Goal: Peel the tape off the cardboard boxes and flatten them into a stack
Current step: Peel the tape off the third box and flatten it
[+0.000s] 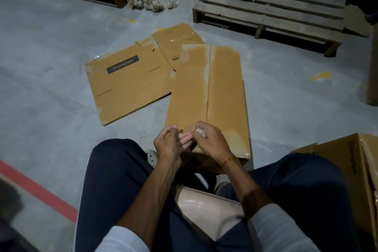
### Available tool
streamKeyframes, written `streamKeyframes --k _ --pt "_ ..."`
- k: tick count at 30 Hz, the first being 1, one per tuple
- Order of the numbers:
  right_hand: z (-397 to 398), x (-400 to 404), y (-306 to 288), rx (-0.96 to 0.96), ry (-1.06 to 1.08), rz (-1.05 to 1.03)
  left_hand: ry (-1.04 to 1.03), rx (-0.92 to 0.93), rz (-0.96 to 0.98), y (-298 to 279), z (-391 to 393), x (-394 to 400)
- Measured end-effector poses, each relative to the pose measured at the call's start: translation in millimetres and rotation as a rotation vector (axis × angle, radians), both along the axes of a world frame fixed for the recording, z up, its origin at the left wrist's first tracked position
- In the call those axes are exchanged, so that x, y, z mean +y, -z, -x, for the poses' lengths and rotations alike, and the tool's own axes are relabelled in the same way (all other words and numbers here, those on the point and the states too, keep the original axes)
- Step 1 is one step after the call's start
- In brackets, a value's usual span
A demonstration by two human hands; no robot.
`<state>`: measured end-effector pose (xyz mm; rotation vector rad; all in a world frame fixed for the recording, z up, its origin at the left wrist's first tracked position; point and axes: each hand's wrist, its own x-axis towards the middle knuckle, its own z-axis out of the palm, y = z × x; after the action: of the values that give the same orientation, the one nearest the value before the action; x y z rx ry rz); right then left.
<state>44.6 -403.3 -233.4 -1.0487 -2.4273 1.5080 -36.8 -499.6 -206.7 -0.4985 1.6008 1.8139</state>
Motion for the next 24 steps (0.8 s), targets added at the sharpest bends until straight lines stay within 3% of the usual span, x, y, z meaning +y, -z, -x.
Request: streamKeyframes --k 3,5,7,9,11,14,17,24 --pt "-5.0 10.1 7.1 -0.036 0.154 0.021 -0.251 -0.078 -0.088 -14.3 23.5 -9.4" --pt "-11.0 22.7 9.5 -0.059 0.292 0.048 -0.263 0.081 -0.019 -25.6 43.8 -19.6" --pt "-15.2 30.9 8.2 -0.078 0.335 -0.023 -0.121 0.287 0.142 -30.0 54.3 -28.8" --pt "-15.9 31.5 5.0 -0.078 0.355 -0.056 0.130 0.378 0.331 -20.2 53.7 -36.3" --pt "-16.8 28.7 3.0 -0.093 0.345 -0.064 0.420 0.278 0.458 -6.2 43.6 -41.3" --pt "-17.4 25.2 1.5 -0.157 0.232 -0.170 0.739 0.081 0.469 10.2 25.7 -44.8" --pt "-22.5 26.0 -3.8 -0.206 0.169 -0.272 0.777 0.101 0.461 20.5 21.5 -42.8" --pt "-41.5 33.8 -10.7 -0.358 -0.074 -0.289 0.713 0.081 0.241 10.4 19.7 -39.3"
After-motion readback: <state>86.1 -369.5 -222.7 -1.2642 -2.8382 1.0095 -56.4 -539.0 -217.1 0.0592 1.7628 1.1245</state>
